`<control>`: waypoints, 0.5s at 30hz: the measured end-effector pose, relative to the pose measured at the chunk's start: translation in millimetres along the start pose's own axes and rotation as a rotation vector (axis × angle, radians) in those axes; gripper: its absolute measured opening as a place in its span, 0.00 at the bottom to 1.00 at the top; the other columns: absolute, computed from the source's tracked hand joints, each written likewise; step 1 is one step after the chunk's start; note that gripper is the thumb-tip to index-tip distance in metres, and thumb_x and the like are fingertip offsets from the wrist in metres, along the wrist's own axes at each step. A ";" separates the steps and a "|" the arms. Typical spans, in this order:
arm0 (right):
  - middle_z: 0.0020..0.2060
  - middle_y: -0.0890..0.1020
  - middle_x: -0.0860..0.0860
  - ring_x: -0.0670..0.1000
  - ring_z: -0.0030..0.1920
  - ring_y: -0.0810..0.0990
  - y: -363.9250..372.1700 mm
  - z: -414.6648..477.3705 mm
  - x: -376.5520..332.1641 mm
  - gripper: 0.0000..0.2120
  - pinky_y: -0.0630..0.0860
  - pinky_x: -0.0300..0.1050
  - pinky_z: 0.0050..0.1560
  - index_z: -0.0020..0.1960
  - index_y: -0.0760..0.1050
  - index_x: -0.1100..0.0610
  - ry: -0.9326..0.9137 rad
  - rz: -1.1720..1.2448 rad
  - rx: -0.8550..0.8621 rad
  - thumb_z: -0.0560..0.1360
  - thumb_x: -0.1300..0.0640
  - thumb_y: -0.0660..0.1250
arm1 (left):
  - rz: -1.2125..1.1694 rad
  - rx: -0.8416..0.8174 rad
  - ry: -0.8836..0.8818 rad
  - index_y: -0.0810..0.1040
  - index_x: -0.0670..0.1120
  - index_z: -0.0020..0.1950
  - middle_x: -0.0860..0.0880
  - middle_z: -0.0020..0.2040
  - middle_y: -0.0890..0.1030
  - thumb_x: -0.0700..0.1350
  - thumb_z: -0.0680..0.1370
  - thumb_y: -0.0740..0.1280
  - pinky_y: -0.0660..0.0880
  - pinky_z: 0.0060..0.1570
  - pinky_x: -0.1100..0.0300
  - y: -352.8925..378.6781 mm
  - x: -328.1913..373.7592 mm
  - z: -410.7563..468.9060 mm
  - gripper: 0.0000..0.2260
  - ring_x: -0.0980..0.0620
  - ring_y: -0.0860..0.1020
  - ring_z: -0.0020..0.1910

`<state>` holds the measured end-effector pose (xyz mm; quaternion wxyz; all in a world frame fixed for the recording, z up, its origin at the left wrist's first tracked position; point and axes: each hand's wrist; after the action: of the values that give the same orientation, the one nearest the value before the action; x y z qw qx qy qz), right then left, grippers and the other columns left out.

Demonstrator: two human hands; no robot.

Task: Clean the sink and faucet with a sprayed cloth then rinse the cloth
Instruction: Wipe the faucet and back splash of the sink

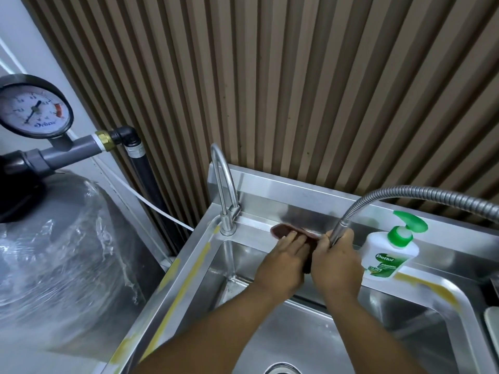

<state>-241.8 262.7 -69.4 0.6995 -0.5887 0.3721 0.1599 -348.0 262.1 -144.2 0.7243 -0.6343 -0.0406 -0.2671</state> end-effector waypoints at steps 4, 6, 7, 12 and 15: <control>0.41 0.78 0.59 0.66 0.45 0.78 -0.8 0.1 -0.2 0.07 0.73 0.56 0.46 0.53 0.66 0.56 -0.005 0.007 -0.010 0.82 0.53 0.59 | 0.297 -0.088 -0.062 0.84 0.42 0.57 0.44 0.59 0.84 0.43 0.71 0.56 0.77 0.63 0.55 -25.7 -25.7 -8.9 0.22 0.45 0.81 0.61; 0.39 0.76 0.56 0.64 0.42 0.77 -0.8 0.3 0.3 0.06 0.75 0.56 0.46 0.53 0.66 0.55 -0.006 0.003 -0.007 0.83 0.53 0.59 | 0.444 -0.128 -0.246 0.77 0.37 0.66 0.37 0.68 0.77 0.40 0.76 0.57 0.66 0.73 0.52 -40.7 -40.2 -7.0 0.21 0.40 0.73 0.70; 0.38 0.75 0.55 0.64 0.42 0.77 -0.8 0.0 0.2 0.06 0.75 0.56 0.46 0.53 0.65 0.55 -0.008 0.000 -0.003 0.83 0.53 0.59 | 0.501 -0.158 -0.328 0.72 0.35 0.71 0.35 0.72 0.71 0.39 0.78 0.57 0.60 0.76 0.49 -45.0 -45.0 -4.4 0.21 0.38 0.67 0.74; 0.37 0.74 0.53 0.65 0.43 0.78 3.1 -0.7 0.6 0.05 0.77 0.58 0.46 0.53 0.65 0.54 -0.014 -0.005 0.014 0.82 0.53 0.59 | 0.422 -0.237 -0.473 0.56 0.30 0.77 0.29 0.78 0.56 0.43 0.81 0.58 0.47 0.79 0.44 -36.9 -15.9 14.2 0.29 0.33 0.50 0.80; 0.40 0.76 0.56 0.66 0.45 0.78 3.8 0.1 0.5 0.06 0.76 0.58 0.47 0.53 0.65 0.55 -0.001 -0.017 0.012 0.82 0.52 0.59 | 0.224 -0.207 -0.277 0.58 0.33 0.78 0.33 0.79 0.58 0.43 0.78 0.62 0.45 0.80 0.47 -18.0 8.4 11.1 0.31 0.36 0.49 0.81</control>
<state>-243.9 263.7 -72.4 0.7047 -0.5875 0.3677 0.1518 -345.6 268.8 -122.6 0.6679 -0.7366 -0.0413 -0.0980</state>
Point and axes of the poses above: each hand's wrist, its own z-axis towards the middle knuckle, its own y-axis out of the palm, x = y × z
